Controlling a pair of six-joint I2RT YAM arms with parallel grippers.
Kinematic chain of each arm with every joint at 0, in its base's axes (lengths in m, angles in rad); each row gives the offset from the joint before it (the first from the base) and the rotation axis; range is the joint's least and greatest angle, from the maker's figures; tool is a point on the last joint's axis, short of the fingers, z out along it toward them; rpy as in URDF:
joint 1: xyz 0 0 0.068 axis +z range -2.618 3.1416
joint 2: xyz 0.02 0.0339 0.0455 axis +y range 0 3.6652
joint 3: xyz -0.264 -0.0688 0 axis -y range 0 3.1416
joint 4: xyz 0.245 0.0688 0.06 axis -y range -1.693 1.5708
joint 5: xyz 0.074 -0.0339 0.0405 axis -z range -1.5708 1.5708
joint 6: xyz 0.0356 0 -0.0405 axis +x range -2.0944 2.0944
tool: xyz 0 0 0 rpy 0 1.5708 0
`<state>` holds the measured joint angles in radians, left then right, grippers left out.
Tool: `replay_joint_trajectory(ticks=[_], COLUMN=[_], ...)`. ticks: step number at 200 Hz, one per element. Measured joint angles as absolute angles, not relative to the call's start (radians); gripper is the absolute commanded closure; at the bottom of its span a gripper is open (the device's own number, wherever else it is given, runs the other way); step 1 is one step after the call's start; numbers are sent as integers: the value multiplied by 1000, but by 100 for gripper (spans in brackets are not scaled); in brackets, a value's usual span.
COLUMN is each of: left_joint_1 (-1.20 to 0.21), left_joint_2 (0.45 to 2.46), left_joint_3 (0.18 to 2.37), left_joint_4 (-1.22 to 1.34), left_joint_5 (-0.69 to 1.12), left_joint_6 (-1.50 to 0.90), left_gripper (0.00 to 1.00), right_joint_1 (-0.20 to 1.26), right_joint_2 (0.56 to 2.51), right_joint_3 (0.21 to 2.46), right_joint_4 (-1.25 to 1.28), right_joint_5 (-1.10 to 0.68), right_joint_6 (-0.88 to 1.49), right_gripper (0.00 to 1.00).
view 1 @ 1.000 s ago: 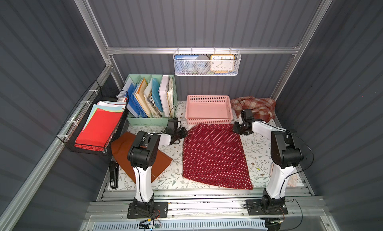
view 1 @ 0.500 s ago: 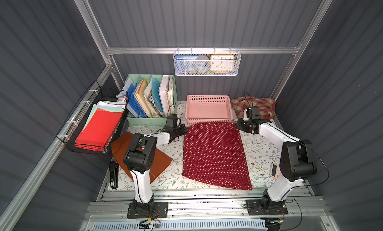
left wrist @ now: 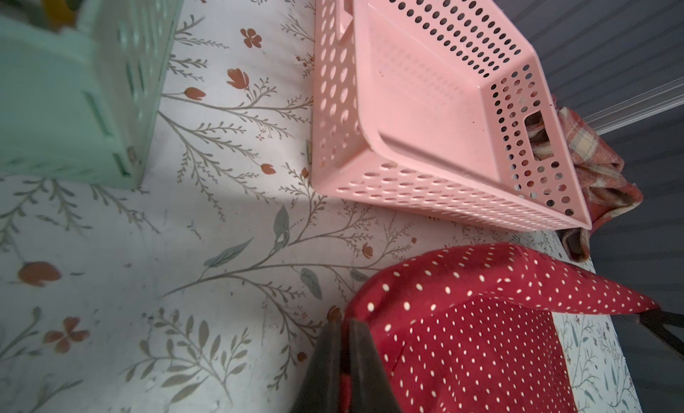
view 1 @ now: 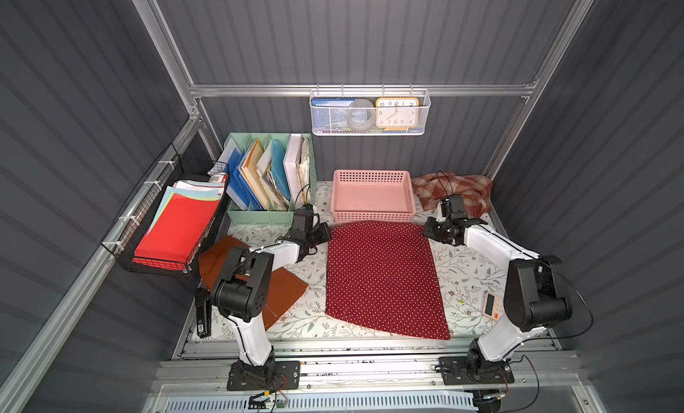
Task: Roll up the skirts
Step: Fold the skirt at the center of the board.
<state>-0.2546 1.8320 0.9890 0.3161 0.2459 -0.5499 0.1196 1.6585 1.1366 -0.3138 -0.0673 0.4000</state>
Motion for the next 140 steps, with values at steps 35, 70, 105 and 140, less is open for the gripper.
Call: replay_joint_trajectory(ticks=[35,70,105,140], left_joint_1=[-255,-259,-300,-439], left_joint_2=[1766,1629,1480,1304], left_joint_3=[931,817,668,531], left_joint_4=[336,374,385,374], left_joint_5=[239,248,262,258], left_joint_6=[-551,-572,-601,-629], left_gripper=[100,100,100,100], right_joint_1=[120,136,206,263], right_joint_2=[1563,1376,1116,864], right_joint_3=[1087,964,812,764], right_joint_4=[-352,-441,-556,-701], right_joint_5=[-52,-41,-27,16], right_joint_6=[417,466,562,664], right_gripper=[100,100,100,100])
